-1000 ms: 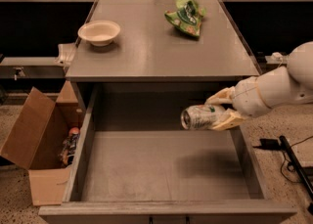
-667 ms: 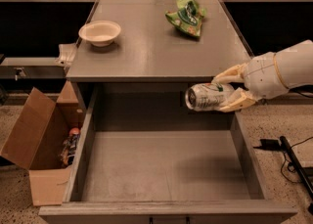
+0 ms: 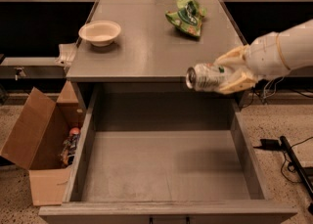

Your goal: Pick 7up can from top drawer and place on counter

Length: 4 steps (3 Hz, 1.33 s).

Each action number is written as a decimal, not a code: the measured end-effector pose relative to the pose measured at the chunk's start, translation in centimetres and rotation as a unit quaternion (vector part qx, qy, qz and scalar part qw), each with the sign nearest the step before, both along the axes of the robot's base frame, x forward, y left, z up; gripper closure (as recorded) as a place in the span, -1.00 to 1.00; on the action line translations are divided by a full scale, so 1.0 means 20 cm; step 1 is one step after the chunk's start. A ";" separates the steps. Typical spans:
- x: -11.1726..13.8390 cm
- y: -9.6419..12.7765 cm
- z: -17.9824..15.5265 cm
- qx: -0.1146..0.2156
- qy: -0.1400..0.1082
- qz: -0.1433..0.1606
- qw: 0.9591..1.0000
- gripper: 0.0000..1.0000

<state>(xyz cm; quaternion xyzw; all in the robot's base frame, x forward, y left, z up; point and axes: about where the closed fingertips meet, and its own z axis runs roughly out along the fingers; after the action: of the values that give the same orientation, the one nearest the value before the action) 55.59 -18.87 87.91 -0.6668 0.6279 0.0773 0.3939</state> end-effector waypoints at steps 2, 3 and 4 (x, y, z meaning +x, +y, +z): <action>0.53 0.01 0.25 0.073 0.015 -0.108 0.991 1.00; 0.70 0.06 0.20 0.084 0.047 -0.139 0.986 1.00; 0.84 0.11 0.10 0.073 0.085 -0.164 0.980 1.00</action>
Offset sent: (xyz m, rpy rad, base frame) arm 0.1677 0.0001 0.0587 0.2481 0.0826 -0.3653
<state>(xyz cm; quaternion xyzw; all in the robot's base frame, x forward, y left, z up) 72.33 -16.72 89.83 -0.5152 0.7526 0.1141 0.3938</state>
